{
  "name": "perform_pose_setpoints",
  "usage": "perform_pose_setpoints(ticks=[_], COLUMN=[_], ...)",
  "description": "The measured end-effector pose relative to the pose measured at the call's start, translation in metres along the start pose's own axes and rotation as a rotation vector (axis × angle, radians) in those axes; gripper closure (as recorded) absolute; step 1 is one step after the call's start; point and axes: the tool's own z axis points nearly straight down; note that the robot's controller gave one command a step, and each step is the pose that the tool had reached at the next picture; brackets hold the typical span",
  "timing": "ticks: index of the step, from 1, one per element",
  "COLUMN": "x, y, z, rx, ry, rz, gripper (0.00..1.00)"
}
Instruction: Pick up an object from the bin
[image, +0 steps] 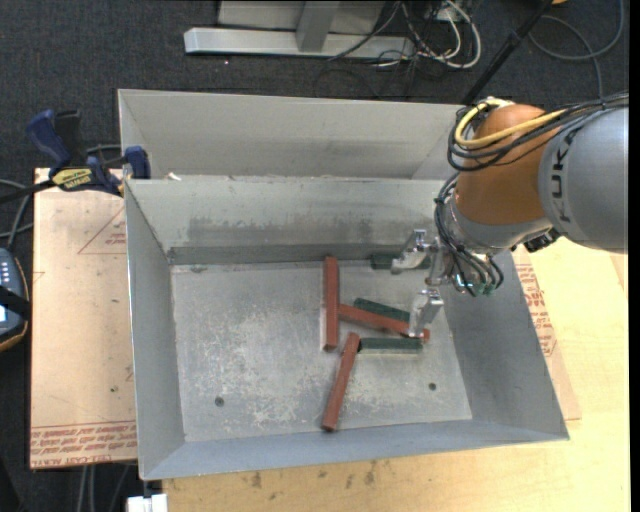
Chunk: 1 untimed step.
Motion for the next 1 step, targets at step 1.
perform_pose_setpoints(ticks=[1], x=[-0.0017], y=[0.0002], z=[-0.0048], rx=[0.001], ry=[-0.007], rz=[-0.001], gripper=[0.00])
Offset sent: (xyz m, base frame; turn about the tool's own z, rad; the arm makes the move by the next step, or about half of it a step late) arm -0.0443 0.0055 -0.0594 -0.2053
